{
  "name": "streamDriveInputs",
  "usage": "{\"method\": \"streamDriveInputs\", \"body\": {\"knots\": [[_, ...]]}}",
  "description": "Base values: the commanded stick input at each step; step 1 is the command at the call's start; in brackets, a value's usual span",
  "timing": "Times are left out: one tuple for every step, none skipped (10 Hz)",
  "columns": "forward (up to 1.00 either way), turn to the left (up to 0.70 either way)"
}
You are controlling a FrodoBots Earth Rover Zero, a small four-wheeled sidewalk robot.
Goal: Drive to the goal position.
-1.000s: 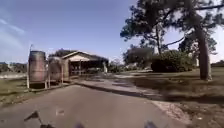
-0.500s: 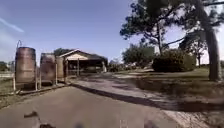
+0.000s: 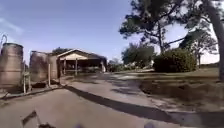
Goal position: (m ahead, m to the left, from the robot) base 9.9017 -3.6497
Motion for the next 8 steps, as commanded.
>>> {"method": "streamDriveInputs", "body": {"knots": [[1.0, 0.0], [1.0, 0.0], [1.0, 0.0], [1.0, 0.0], [1.0, 0.0], [1.0, 0.0], [1.0, 0.0], [1.0, 0.0]]}}
